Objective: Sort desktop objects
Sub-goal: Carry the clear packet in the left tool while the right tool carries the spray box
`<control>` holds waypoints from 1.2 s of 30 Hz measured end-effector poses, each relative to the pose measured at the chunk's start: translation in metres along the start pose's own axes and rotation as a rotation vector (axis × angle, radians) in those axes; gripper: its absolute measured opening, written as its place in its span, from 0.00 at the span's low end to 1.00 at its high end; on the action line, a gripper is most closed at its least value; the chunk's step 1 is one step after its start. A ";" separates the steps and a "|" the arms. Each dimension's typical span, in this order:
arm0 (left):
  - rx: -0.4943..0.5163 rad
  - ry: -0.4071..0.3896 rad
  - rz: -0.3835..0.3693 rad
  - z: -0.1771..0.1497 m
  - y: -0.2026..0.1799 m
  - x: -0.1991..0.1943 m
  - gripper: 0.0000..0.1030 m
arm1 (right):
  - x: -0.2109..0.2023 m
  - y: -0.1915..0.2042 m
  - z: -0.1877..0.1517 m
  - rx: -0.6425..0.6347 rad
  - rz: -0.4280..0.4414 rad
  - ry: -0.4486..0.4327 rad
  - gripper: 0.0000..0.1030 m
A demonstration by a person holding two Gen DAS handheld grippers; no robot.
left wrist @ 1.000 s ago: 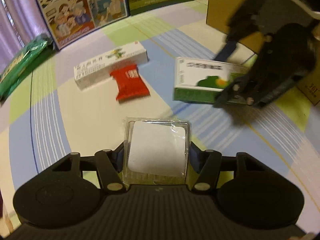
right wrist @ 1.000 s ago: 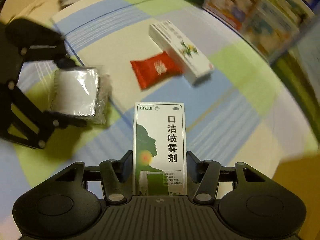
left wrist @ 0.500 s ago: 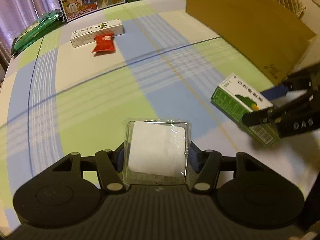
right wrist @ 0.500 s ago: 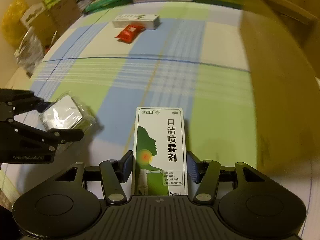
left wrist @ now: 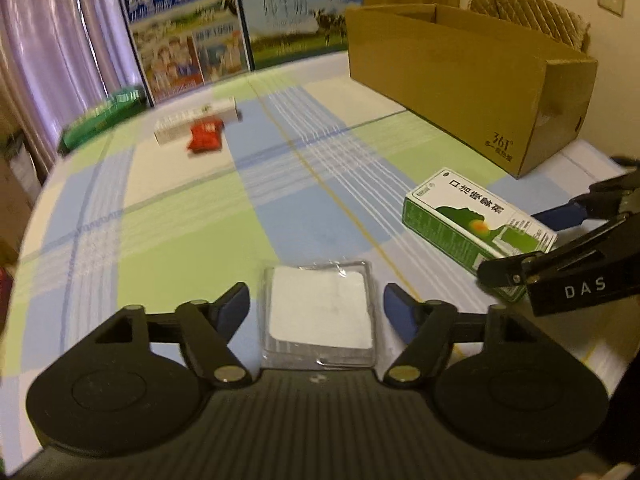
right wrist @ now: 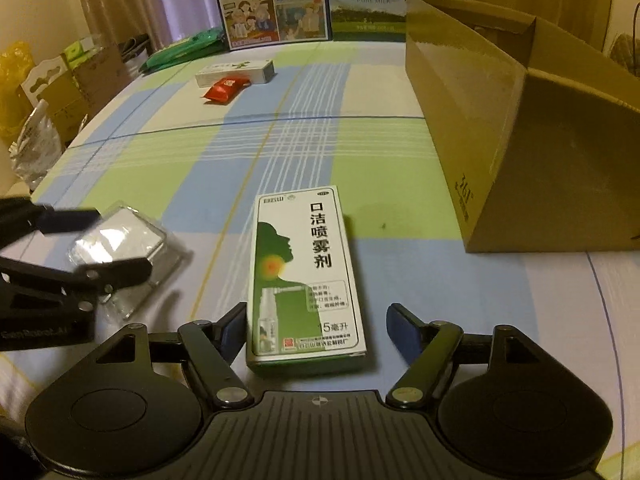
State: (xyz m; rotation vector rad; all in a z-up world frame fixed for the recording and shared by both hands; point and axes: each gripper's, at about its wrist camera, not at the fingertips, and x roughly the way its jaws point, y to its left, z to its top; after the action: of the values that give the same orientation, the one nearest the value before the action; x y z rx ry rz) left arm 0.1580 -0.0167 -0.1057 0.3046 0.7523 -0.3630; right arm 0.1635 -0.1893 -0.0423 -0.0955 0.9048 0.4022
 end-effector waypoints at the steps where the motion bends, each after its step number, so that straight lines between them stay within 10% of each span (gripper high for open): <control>1: 0.023 -0.008 0.006 -0.001 -0.002 0.000 0.72 | -0.001 0.000 -0.001 -0.003 -0.001 -0.007 0.70; 36: -0.128 0.056 -0.011 -0.008 0.008 0.013 0.49 | 0.012 0.011 0.001 -0.091 -0.022 -0.039 0.69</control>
State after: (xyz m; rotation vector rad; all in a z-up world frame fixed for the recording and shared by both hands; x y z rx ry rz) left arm 0.1654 -0.0093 -0.1193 0.1905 0.8291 -0.3157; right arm 0.1666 -0.1757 -0.0497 -0.1802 0.8465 0.4232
